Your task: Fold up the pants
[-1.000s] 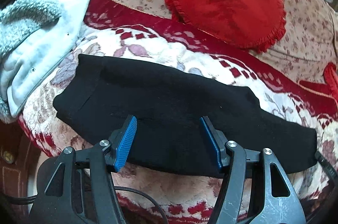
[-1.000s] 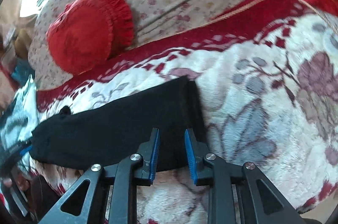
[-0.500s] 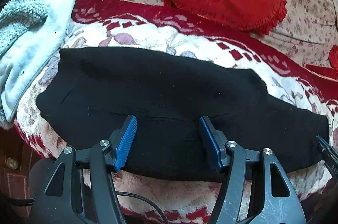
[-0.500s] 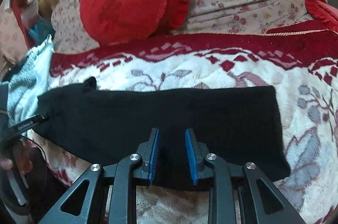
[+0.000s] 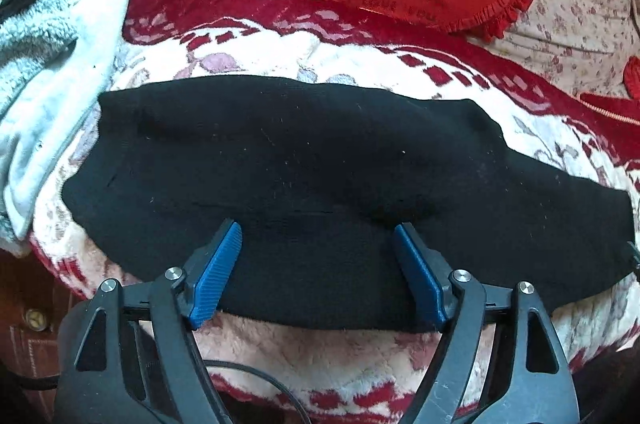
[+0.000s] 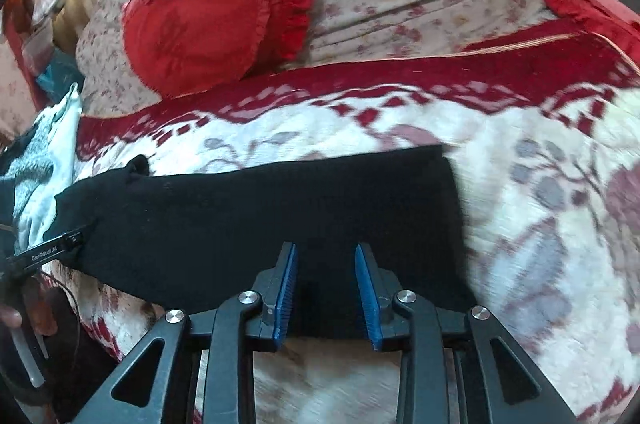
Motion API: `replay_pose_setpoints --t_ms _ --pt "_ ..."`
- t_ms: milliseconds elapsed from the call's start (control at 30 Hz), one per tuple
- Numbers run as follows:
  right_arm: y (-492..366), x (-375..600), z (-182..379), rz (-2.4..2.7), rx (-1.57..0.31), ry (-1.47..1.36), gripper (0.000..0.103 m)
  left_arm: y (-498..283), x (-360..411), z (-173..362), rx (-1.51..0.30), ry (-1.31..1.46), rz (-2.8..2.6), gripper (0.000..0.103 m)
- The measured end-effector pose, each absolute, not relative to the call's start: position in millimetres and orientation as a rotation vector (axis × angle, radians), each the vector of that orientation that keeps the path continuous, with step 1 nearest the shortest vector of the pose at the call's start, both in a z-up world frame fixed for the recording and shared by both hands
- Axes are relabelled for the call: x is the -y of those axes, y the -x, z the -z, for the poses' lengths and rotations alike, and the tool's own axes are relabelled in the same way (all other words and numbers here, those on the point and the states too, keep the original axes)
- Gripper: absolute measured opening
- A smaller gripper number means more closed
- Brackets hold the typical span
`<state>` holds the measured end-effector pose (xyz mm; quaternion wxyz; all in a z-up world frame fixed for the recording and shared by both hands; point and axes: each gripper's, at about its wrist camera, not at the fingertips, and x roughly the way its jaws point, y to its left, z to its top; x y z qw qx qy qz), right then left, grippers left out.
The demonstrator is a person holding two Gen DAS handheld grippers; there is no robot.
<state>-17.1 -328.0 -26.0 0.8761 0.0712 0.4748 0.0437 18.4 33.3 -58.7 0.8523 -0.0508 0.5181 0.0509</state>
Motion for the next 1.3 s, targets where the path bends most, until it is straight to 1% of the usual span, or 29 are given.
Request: replay_pose_setpoints --t_ms 67,167,233,367,467,567,733,900,1167,1233,1267,1300 --pt "26 343 23 -0.067 -0.98 -0.169 0.03 -16 -25 50 -1.086 0.116 -0.08 0.079" --pt "39 370 20 -0.02 -0.961 -0.218 0.036 -18 3 36 -1.062 0.09 0.015 0.079" --pt "43 384 22 0.0 -0.949 -0.253 0.039 -22 31 29 -1.044 0.034 0.082 0.079" --pt "48 399 30 0.014 -0.961 -0.309 0.04 -39 95 23 -1.056 -0.013 0.273 0.079" --pt "49 400 36 -0.021 -0.963 -0.341 0.042 -55 144 26 -1.088 -0.062 0.396 0.079" --pt "49 402 42 -0.035 -0.967 -0.359 0.046 -69 190 32 -1.125 -0.106 0.503 0.079" --pt "48 407 51 -0.064 -0.96 -0.413 0.047 -88 249 36 -1.141 -0.193 0.587 0.079" --pt "48 407 53 -0.105 -0.939 -0.42 0.048 -108 288 45 -1.176 -0.183 0.636 0.079" --pt "39 398 59 -0.149 -0.924 -0.422 0.049 -105 338 66 -1.197 -0.296 0.718 0.079" --pt "36 398 60 -0.153 -0.92 -0.435 0.05 -103 343 70 -1.176 -0.332 0.724 0.073" --pt "35 399 60 -0.16 -0.915 -0.447 0.048 -103 344 71 -1.167 -0.33 0.724 0.069" --pt "34 401 61 -0.159 -0.908 -0.459 0.04 -103 343 71 -1.155 -0.324 0.721 0.062"
